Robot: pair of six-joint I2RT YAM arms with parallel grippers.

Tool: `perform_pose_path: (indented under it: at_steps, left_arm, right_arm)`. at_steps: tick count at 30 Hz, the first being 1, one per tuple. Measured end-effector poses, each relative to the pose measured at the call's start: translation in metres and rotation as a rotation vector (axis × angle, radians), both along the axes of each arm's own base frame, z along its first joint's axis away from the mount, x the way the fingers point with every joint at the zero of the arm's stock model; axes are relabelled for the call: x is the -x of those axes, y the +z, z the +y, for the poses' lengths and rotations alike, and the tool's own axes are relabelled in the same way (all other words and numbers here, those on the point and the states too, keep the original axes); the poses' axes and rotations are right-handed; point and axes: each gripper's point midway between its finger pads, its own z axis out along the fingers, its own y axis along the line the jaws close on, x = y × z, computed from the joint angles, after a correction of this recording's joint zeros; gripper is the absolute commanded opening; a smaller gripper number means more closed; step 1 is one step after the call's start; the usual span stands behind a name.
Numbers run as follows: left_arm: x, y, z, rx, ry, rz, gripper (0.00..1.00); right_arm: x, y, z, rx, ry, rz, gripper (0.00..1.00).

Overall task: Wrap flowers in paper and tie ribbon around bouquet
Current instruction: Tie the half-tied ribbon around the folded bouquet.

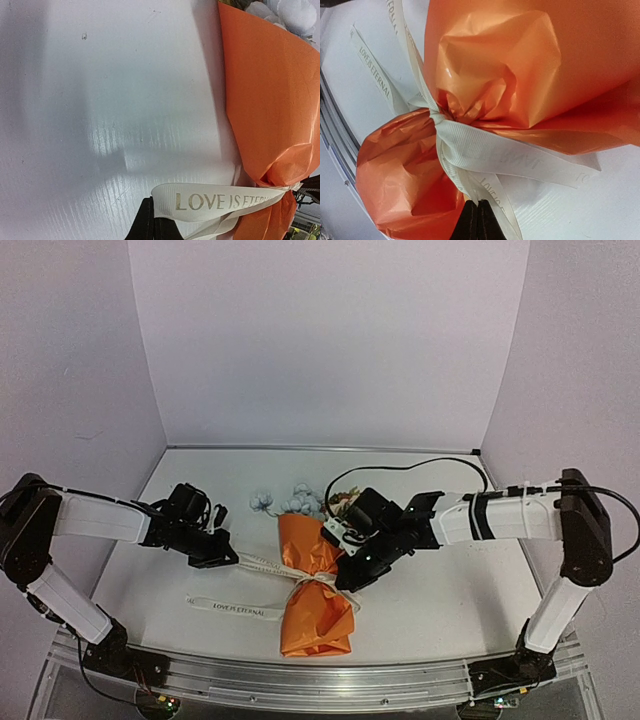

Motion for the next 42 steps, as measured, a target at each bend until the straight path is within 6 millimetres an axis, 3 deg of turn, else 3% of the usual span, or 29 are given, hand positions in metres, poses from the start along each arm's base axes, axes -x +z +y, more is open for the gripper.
perform_pose_path:
  at_steps: [12,21,28,32,37,42]
  left_arm:
    - [0.003,0.000,-0.003,0.033,-0.013,0.027,0.00]
    - [0.003,0.004,-0.005,0.085,-0.027,0.045,0.00]
    - [0.008,0.000,-0.012,0.084,-0.090,0.054,0.00]
    - [0.013,0.001,-0.022,0.074,-0.143,0.050,0.00]
    - [0.016,-0.002,-0.024,0.064,-0.164,0.054,0.00]
    - [0.017,-0.007,-0.023,0.056,-0.163,0.071,0.00]
  right_arm:
    - [-0.010,0.005,-0.013,0.004,-0.089,-0.070,0.00]
    - [-0.003,0.008,-0.016,0.027,-0.073,-0.089,0.01]
    - [-0.007,0.018,-0.022,0.094,-0.070,-0.083,0.35]
    - [-0.010,0.009,-0.038,0.157,-0.107,-0.093,0.43]
    - [0.002,-0.026,-0.074,0.265,-0.181,-0.089,0.46]
    - [0.008,-0.043,-0.085,0.296,-0.258,-0.109,0.46]
